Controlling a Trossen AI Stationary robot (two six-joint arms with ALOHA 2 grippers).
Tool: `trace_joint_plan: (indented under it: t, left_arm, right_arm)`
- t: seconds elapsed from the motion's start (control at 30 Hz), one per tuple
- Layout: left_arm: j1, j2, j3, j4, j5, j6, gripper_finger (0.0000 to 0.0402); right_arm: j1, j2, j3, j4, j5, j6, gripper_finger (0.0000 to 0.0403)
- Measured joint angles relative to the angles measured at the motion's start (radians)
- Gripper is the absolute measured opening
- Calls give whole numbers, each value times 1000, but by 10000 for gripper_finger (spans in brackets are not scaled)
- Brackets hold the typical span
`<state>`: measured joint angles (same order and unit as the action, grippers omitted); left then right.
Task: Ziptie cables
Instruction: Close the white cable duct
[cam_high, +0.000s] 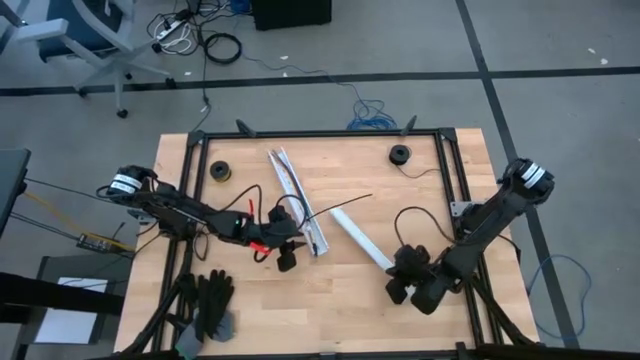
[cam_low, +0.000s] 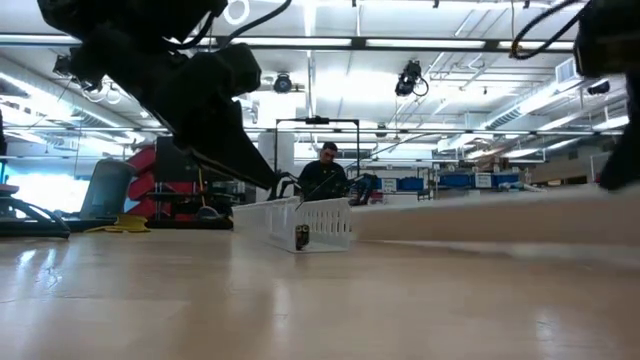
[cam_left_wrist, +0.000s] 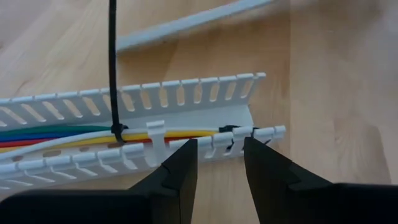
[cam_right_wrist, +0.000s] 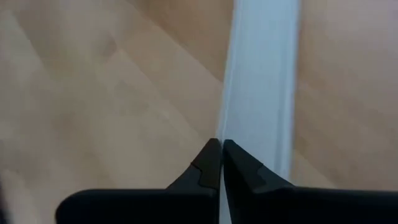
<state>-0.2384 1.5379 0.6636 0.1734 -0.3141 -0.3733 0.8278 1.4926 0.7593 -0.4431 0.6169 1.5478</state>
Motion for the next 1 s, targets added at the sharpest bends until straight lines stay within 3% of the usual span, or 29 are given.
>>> trace_joint_plan:
  t: [0.4, 0.67, 0.77, 1.0]
  left_arm:
    - [-22, 8, 0, 84, -18, 27, 106]
    - [-22, 8, 0, 84, -29, 41, 106]
    - [-22, 8, 0, 90, -32, 57, 106]
    - [-22, 8, 0, 84, -37, 65, 106]
  right_arm:
    - [27, -137, 2, 35, 196, -82, 1]
    - [25, -137, 3, 30, 453, -9, 1]
    - [4, -137, 3, -3, 412, -2, 0]
    - [-38, -136, 3, -12, 206, -133, 0]
